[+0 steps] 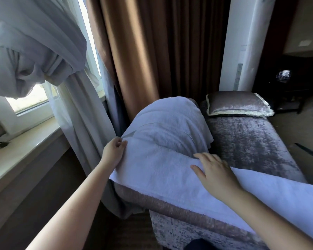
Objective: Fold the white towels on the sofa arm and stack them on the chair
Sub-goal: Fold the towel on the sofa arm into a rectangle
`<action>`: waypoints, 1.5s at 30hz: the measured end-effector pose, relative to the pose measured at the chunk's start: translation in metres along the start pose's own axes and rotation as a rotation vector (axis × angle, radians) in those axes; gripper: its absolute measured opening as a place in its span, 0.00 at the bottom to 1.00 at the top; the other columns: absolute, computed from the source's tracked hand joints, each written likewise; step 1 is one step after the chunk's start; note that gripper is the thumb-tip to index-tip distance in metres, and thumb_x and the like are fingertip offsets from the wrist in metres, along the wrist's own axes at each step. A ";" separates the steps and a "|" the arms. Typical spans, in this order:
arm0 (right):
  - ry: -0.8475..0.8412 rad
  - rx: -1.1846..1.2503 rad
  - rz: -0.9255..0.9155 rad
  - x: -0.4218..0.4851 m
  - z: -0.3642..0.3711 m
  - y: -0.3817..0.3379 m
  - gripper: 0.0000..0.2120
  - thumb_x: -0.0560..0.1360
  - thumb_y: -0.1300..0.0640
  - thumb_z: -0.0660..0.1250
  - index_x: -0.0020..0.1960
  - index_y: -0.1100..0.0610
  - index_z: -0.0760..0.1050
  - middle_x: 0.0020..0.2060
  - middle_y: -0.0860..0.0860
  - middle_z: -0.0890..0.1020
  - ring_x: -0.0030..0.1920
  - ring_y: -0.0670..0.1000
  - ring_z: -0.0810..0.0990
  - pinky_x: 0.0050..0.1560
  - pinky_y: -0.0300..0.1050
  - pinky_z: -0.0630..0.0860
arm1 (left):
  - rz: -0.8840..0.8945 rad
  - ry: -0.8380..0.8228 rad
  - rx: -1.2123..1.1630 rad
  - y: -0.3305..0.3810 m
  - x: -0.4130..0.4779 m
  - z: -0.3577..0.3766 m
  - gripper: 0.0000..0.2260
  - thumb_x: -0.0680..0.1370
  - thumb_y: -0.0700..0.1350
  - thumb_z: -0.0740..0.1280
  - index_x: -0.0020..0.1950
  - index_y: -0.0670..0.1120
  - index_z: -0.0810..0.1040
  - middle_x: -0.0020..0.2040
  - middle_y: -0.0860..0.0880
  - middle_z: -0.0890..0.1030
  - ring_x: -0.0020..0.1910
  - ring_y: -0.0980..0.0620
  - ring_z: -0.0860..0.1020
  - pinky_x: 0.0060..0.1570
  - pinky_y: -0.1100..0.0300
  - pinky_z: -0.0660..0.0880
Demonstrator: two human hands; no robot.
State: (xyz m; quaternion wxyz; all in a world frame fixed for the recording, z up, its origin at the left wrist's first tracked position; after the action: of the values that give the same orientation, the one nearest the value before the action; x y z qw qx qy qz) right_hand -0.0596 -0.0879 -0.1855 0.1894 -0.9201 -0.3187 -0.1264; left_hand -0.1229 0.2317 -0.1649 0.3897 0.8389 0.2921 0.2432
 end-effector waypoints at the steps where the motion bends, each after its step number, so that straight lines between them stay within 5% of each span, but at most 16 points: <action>1: -0.025 -0.030 0.012 0.000 0.005 0.002 0.21 0.80 0.43 0.56 0.66 0.53 0.73 0.60 0.46 0.78 0.60 0.53 0.75 0.59 0.51 0.71 | 0.008 0.029 0.015 0.000 0.006 -0.001 0.08 0.82 0.47 0.62 0.47 0.44 0.75 0.42 0.49 0.78 0.45 0.47 0.74 0.40 0.56 0.66; 6: 0.113 -0.165 -0.016 -0.009 0.010 -0.002 0.23 0.77 0.43 0.51 0.54 0.53 0.79 0.47 0.47 0.83 0.45 0.52 0.81 0.45 0.48 0.77 | 0.033 0.018 0.222 -0.007 0.009 0.005 0.09 0.81 0.47 0.62 0.53 0.43 0.76 0.51 0.45 0.79 0.54 0.42 0.76 0.48 0.53 0.69; 10: 0.191 -0.192 -0.054 -0.015 0.002 -0.018 0.25 0.78 0.43 0.51 0.61 0.58 0.77 0.59 0.54 0.80 0.59 0.56 0.79 0.59 0.55 0.72 | 0.282 0.258 0.308 0.017 -0.032 0.006 0.16 0.81 0.49 0.60 0.65 0.41 0.73 0.65 0.43 0.74 0.64 0.40 0.70 0.59 0.48 0.68; 13: 0.160 -0.185 -0.116 -0.028 0.014 -0.035 0.27 0.78 0.42 0.53 0.66 0.58 0.75 0.65 0.54 0.78 0.65 0.56 0.76 0.66 0.55 0.63 | 0.671 0.129 0.321 0.041 -0.084 0.039 0.21 0.82 0.53 0.55 0.66 0.42 0.75 0.68 0.45 0.75 0.68 0.45 0.70 0.66 0.51 0.65; 15: 0.089 -0.212 -0.131 -0.037 0.024 -0.038 0.29 0.78 0.41 0.52 0.69 0.58 0.74 0.67 0.54 0.76 0.68 0.55 0.74 0.67 0.54 0.62 | 0.767 -0.003 0.425 0.034 -0.114 0.066 0.24 0.83 0.56 0.50 0.70 0.43 0.73 0.72 0.45 0.72 0.72 0.46 0.68 0.71 0.50 0.61; 19: 0.023 -0.234 -0.103 -0.041 0.024 -0.021 0.32 0.78 0.38 0.51 0.70 0.59 0.73 0.67 0.54 0.75 0.68 0.55 0.74 0.68 0.52 0.61 | 0.782 -0.047 0.559 0.012 -0.130 0.078 0.25 0.84 0.56 0.46 0.75 0.45 0.67 0.75 0.47 0.66 0.76 0.46 0.61 0.75 0.50 0.51; 26: -0.010 -0.273 0.083 -0.084 -0.018 0.065 0.37 0.81 0.36 0.39 0.69 0.59 0.73 0.66 0.54 0.76 0.66 0.54 0.76 0.68 0.48 0.59 | 0.676 -0.061 0.569 0.044 -0.147 0.094 0.26 0.80 0.53 0.50 0.73 0.43 0.70 0.73 0.45 0.69 0.75 0.42 0.63 0.73 0.44 0.50; 33: 0.002 -0.249 0.224 -0.142 -0.054 0.153 0.37 0.81 0.36 0.39 0.69 0.58 0.73 0.67 0.54 0.76 0.67 0.54 0.74 0.68 0.47 0.62 | 0.946 -0.246 0.552 0.124 -0.203 0.189 0.24 0.81 0.53 0.52 0.65 0.41 0.78 0.64 0.43 0.79 0.64 0.43 0.77 0.66 0.42 0.69; 38: 0.008 -0.183 0.359 -0.181 -0.095 0.236 0.46 0.73 0.28 0.30 0.75 0.53 0.64 0.73 0.48 0.68 0.73 0.49 0.65 0.73 0.45 0.58 | 1.012 -0.360 0.619 0.172 -0.225 0.242 0.24 0.80 0.55 0.52 0.61 0.43 0.81 0.59 0.45 0.82 0.58 0.45 0.81 0.58 0.42 0.75; 45: 0.008 -0.091 0.425 -0.212 -0.109 0.283 0.28 0.81 0.40 0.47 0.76 0.52 0.61 0.75 0.46 0.64 0.75 0.46 0.59 0.75 0.47 0.55 | 1.040 -0.439 0.578 0.204 -0.257 0.288 0.34 0.79 0.60 0.41 0.72 0.43 0.71 0.70 0.45 0.74 0.70 0.45 0.71 0.69 0.42 0.62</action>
State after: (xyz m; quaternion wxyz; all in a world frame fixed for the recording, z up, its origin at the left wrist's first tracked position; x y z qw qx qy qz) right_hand -0.0546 -0.4544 -0.2386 0.1713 -0.9737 -0.1109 -0.1018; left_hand -0.0616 -0.1974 -0.2154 0.0291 0.9728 -0.1863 0.1344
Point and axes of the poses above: each hand's wrist, its own x-axis towards the middle knuckle, its own z-axis out of the palm, y = z × x, the point moved 3 cm from there along x, towards the middle knuckle
